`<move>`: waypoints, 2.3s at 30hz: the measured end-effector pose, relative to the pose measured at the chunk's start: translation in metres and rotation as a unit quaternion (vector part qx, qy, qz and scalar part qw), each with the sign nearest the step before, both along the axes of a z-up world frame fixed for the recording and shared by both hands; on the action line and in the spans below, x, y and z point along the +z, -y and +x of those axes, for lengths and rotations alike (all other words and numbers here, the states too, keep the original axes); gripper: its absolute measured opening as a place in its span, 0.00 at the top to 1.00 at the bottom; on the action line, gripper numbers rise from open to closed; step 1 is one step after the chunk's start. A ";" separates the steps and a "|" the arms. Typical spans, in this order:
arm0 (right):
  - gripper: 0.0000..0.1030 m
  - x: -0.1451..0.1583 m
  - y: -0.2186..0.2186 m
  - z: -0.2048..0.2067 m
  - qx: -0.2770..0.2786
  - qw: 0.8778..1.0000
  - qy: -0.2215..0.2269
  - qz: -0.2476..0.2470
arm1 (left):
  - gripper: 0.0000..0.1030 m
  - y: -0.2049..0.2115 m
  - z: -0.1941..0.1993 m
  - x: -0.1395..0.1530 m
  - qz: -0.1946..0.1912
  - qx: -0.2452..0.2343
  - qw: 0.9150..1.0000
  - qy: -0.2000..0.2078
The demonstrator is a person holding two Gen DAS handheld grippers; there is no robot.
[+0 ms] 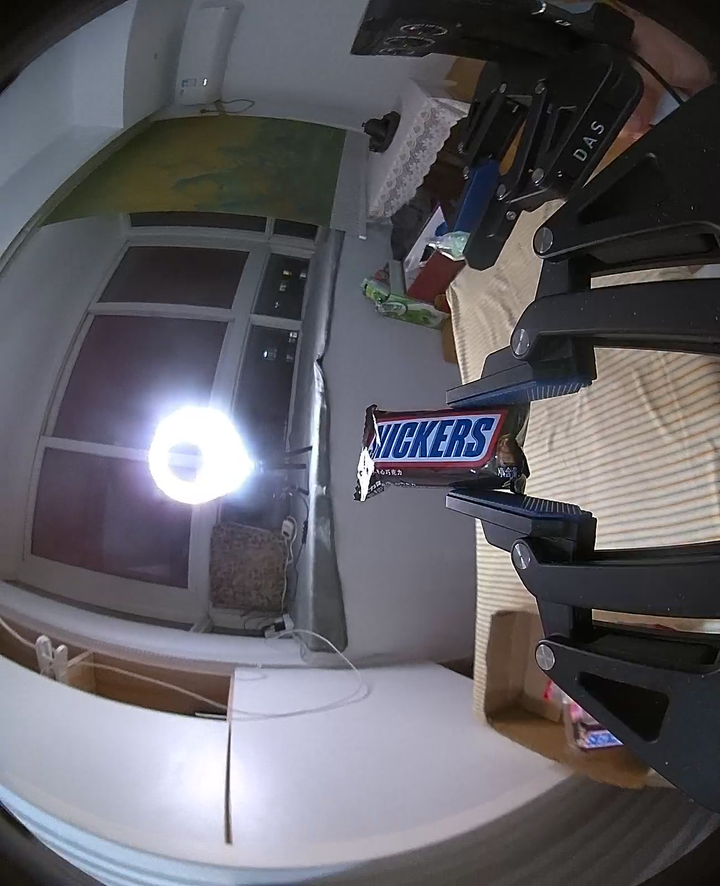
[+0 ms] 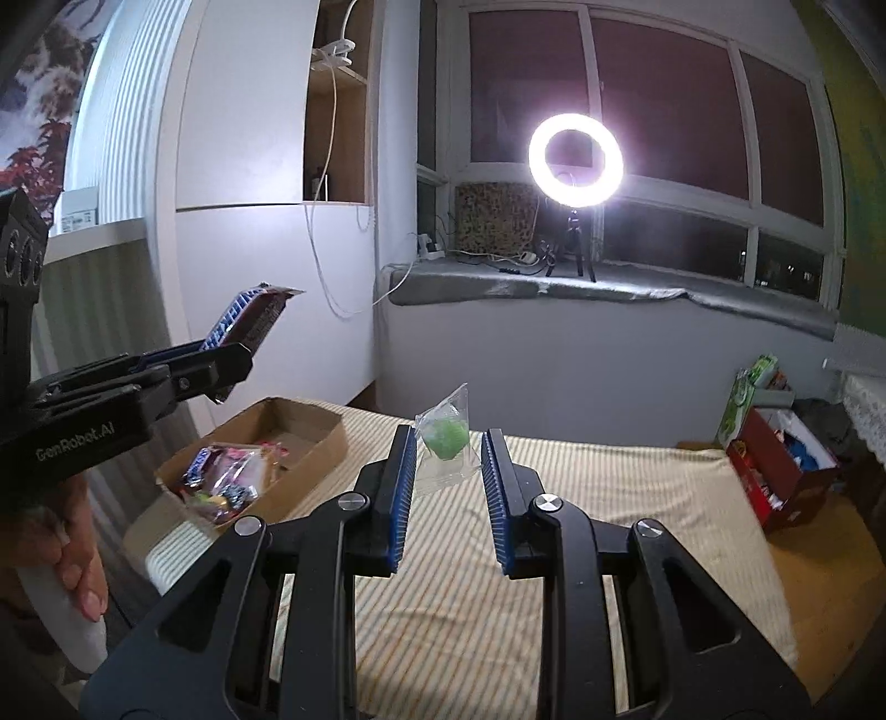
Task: Organize snacks
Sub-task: 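Carry the green candy and Snickers bar over the box with both tools, then open both tools to drop the candy and Snickers bar into the box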
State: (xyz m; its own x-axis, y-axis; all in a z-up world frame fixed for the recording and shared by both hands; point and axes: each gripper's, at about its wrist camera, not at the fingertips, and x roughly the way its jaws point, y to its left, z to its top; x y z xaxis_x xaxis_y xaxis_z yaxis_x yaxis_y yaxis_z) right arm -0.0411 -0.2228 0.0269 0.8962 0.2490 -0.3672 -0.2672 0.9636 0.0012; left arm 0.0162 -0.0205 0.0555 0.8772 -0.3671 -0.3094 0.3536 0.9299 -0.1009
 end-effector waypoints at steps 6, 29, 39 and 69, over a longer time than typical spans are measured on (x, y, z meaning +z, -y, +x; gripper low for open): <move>0.76 -0.017 0.008 -0.015 -0.006 1.000 -0.003 0.007 | 0.73 0.010 -0.009 -0.013 0.020 0.005 1.000 -0.009; 0.75 -0.033 -0.157 0.024 0.075 0.997 -0.020 -0.031 | 0.73 -0.101 -0.025 -0.046 0.029 0.081 0.996 -0.004; 0.75 -0.033 -0.196 0.052 0.111 0.992 -0.027 -0.045 | 0.73 -0.143 -0.018 -0.045 0.016 0.124 0.992 -0.004; 0.13 -0.116 -0.226 0.150 0.113 0.988 -0.091 -0.053 | 0.25 -0.197 0.055 -0.130 0.019 0.204 0.972 -0.113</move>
